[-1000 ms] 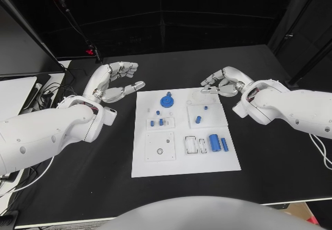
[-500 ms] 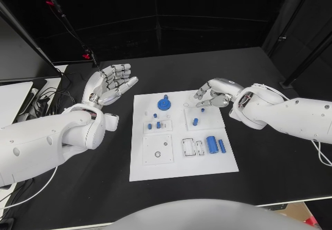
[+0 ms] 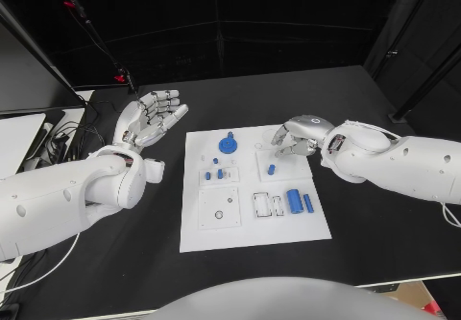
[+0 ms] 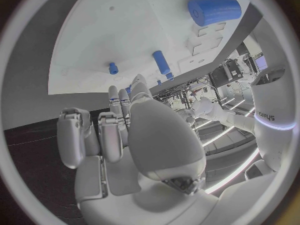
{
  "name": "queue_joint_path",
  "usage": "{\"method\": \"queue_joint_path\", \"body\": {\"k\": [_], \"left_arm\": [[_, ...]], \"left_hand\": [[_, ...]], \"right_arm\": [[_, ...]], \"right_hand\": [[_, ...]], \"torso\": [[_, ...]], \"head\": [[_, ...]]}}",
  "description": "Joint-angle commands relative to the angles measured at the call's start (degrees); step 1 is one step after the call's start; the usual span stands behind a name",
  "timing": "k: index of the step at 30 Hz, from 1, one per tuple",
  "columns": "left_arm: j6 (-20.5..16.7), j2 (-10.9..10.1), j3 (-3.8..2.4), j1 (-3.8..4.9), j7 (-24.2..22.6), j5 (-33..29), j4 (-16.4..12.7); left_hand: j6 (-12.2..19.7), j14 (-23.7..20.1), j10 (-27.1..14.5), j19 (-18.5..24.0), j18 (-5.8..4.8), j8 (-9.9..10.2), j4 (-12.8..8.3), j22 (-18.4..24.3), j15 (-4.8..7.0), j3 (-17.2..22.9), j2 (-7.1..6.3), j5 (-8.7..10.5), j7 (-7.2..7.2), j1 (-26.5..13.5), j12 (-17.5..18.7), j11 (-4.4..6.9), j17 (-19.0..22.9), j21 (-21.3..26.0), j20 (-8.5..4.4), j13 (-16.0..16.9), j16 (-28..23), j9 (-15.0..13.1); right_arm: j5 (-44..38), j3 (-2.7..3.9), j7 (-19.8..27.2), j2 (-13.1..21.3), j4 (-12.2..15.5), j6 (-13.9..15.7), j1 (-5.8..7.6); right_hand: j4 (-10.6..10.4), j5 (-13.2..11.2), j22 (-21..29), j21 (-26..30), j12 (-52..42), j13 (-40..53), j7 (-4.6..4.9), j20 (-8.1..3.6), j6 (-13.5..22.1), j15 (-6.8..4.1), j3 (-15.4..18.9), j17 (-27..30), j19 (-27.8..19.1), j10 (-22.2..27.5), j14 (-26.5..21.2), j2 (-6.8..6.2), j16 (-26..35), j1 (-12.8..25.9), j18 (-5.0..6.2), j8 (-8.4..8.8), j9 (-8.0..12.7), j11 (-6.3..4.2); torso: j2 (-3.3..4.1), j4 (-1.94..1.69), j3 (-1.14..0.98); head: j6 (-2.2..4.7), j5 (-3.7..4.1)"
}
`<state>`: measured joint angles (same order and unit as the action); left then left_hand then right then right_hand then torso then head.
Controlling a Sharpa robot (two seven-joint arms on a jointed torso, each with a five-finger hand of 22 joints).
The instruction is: Assemble the parts on the task board
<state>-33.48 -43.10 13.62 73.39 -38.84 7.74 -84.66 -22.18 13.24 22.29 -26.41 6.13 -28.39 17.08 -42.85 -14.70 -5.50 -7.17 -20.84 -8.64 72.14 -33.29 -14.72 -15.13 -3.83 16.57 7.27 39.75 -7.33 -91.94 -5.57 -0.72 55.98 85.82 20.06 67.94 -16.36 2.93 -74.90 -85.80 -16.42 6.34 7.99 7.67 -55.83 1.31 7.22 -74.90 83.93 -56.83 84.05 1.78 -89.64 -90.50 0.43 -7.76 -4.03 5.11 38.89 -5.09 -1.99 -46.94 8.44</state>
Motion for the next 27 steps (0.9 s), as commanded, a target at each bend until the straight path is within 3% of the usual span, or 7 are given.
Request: {"method": "queue_joint_path", "body": {"k": [1,9,21,27], "left_arm": [[0.7,0.0,-0.05,0.07,-10.9,-0.7,-0.2],[1.5,-0.2,-0.05,0.05,-10.5,-0.7,-0.3],[2.0,-0.2,-0.05,0.03,-10.1,-0.7,-0.3],[2.3,-0.3,-0.05,0.03,-9.7,-0.7,-0.3]], "left_hand": [[0.7,-0.6,-0.6,-0.5,-0.77,-0.9,0.0,0.1,0.02,0.5,0.66,0.38,-8.22,0.1,-0.8,-0.05,0.3,-0.3,0.0,0.1,0.6,-0.1],[1.8,-0.7,-1.3,-1.3,-0.59,-3.1,-0.1,0.4,0.09,1.1,1.89,0.32,-8.22,0.2,-2.9,-0.02,1.2,-0.7,-0.03,0.0,2.2,-0.2],[2.3,-0.7,-1.7,-1.5,-0.58,-4.0,-0.1,0.6,0.1,1.4,2.48,0.13,-8.23,0.3,-3.7,-0.03,1.7,-0.7,-0.03,-0.2,2.9,-0.1],[2.7,-0.7,-2.0,-1.6,-0.57,-4.6,-0.1,0.7,0.12,1.6,3.06,-0.05,-8.24,0.3,-4.3,-0.04,2.1,-0.7,-0.03,-0.3,3.4,-0.1]], "right_arm": [[-4.0,0.03,-3.7,-0.2,0.2,-2.2,0.03],[-5.4,0.03,-6.1,-0.5,0.3,-4.0,-0.02],[-7.2,0.03,-9.5,-1.2,0.4,-7.0,-0.06],[-8.1,0.03,-11.0,-1.4,0.4,-8.3,-0.1]], "right_hand": [[-0.1,-0.3,-12.9,0.2,0.7,-0.4,0.01,-0.44,-0.3,-0.3,-0.2,-13.9,3.1,-0.3,5.7,-0.52,0.2,-0.1,0.89,0.55,0.1,0.03],[-0.1,-0.3,-12.9,0.3,1.4,-1.2,-0.21,-0.62,-0.7,-0.47,-0.9,-14.0,3.1,-0.8,5.7,-0.69,0.2,-0.9,0.91,0.77,0.1,-0.15],[-0.1,-0.3,-12.8,0.5,2.5,-2.5,-0.6,-0.84,-0.9,-0.62,-2.2,-14.2,3.0,-2.3,5.8,-0.86,0.1,-2.8,0.95,1.39,0.1,-0.41],[-0.2,-0.2,-12.7,0.8,2.7,-2.6,-0.61,-0.87,-1.0,-0.65,-2.4,-13.8,2.8,-2.5,5.7,-0.79,0.3,-2.9,1.03,1.45,0.1,-0.41]], "torso": [[0.05,-0.05,-0.02],[0.03,0.03,-0.02],[0.04,-0.04,-0.02],[0.01,0.01,0.01]], "head": [[0.0,-0.04],[-0.01,-0.02],[-0.03,0.11],[-0.58,-0.08]]}}
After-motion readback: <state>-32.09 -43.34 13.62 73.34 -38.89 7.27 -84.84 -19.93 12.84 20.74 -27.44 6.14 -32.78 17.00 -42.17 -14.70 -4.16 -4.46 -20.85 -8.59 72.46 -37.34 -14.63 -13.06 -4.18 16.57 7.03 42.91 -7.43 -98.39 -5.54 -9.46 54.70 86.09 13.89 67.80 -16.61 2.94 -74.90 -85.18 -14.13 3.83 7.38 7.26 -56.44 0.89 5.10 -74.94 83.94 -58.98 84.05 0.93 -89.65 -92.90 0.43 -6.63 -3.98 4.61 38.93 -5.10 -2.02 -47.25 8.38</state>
